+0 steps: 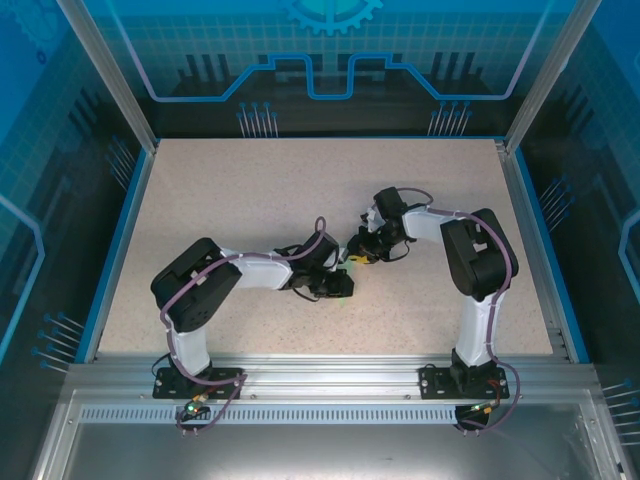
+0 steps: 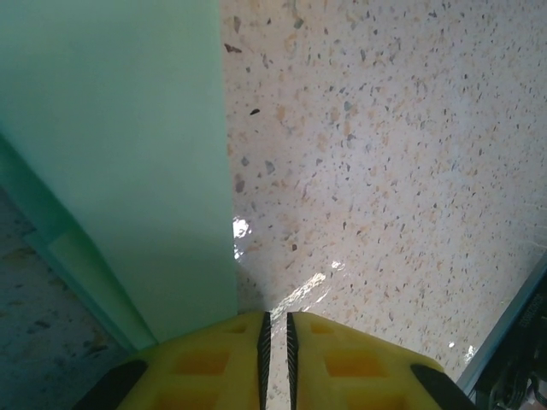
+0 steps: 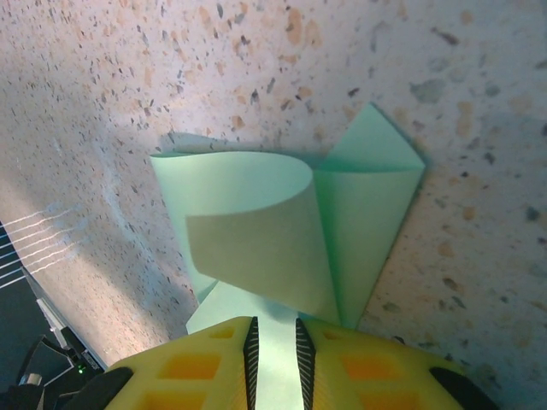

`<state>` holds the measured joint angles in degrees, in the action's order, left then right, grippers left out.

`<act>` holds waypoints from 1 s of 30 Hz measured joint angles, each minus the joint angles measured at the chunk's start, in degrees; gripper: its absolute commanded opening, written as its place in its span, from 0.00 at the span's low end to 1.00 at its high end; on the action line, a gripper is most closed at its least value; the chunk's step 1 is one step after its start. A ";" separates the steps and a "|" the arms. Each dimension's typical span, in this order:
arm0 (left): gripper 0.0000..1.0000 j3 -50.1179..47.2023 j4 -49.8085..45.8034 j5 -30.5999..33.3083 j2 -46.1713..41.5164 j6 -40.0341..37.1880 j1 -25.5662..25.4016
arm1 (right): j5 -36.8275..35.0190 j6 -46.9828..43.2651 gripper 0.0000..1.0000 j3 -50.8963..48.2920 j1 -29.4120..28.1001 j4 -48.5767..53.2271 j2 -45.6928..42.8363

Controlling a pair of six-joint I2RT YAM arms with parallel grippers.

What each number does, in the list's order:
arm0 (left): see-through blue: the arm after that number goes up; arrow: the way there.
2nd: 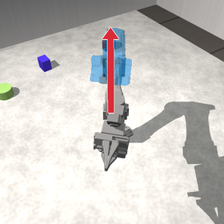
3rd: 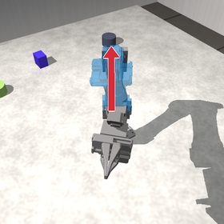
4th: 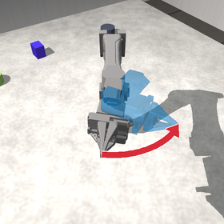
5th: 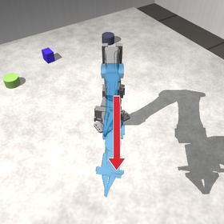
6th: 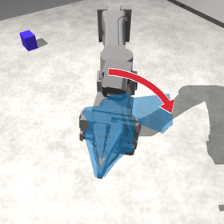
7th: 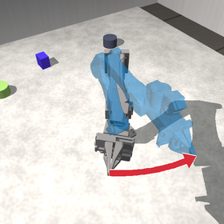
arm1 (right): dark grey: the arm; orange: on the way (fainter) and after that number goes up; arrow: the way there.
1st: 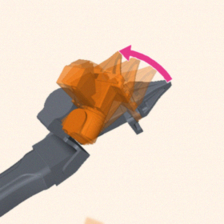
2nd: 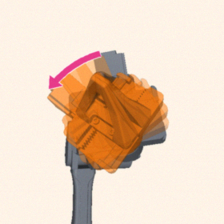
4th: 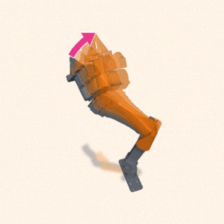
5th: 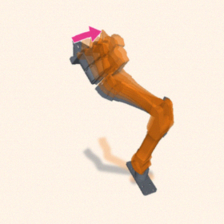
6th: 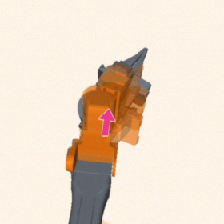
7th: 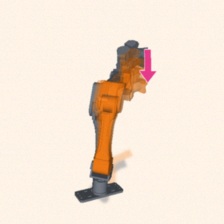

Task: Fold a paper plane with a square sheet of paper (fold left side to right side)
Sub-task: Fold the wing for the fifth time at the center of the table.

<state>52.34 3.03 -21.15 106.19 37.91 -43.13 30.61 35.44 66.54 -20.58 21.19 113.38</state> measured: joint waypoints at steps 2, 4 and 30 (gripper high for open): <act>0.13 -0.85 1.66 -0.76 0.00 0.61 0.33 | -0.42 -0.17 0.21 -0.94 0.09 -0.26 -1.01; 0.11 -1.99 3.58 -1.73 0.02 1.25 0.81 | -0.72 -0.57 0.17 -1.92 0.39 -0.11 -2.60; 0.06 -6.12 11.93 -5.49 0.26 4.22 2.47 | 1.25 3.96 0.12 -9.16 -5.29 -6.51 -6.03</act>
<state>46.22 14.96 -26.63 106.45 42.13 -40.66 31.86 39.40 57.39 -25.87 14.68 107.35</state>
